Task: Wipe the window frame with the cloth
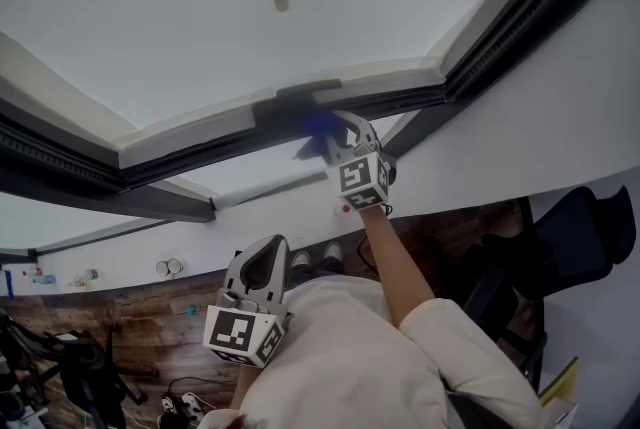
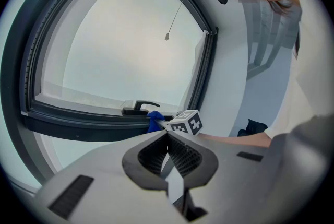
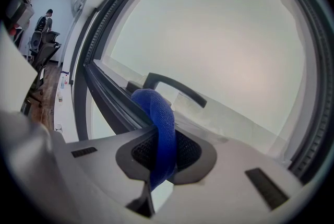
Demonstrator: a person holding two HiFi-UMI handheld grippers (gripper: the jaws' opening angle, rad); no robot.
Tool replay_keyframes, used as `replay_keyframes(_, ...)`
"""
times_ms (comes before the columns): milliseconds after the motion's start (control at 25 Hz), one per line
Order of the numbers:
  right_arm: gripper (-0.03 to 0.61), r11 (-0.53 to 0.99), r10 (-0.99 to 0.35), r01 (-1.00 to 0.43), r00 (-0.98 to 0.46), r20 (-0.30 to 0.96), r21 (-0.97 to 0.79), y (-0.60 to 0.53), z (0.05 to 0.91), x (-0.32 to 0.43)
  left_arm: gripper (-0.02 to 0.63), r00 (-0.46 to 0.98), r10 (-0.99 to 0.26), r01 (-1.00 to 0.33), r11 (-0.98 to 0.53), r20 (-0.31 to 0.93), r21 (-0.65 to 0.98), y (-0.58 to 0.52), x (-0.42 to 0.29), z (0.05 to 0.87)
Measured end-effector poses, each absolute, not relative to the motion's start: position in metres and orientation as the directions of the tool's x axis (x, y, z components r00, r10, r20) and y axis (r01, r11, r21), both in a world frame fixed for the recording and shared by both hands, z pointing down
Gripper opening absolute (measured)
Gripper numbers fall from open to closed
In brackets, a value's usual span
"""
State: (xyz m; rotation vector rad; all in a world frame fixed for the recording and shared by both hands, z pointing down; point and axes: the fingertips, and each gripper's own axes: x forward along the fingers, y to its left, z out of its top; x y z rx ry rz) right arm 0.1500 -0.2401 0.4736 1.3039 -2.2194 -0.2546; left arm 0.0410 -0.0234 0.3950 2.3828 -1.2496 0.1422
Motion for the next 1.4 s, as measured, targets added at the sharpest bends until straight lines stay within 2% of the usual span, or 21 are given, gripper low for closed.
replay_keyframes(1400, 0.044, 0.42, -0.89, -0.822, -0.291, 0.351, 0.384, -0.259, 0.47, 0.26, 0.008, 0.604, -0.743, -0.791, -0.518, 0.287, 0.324, -0.036, 0.1, 0.393)
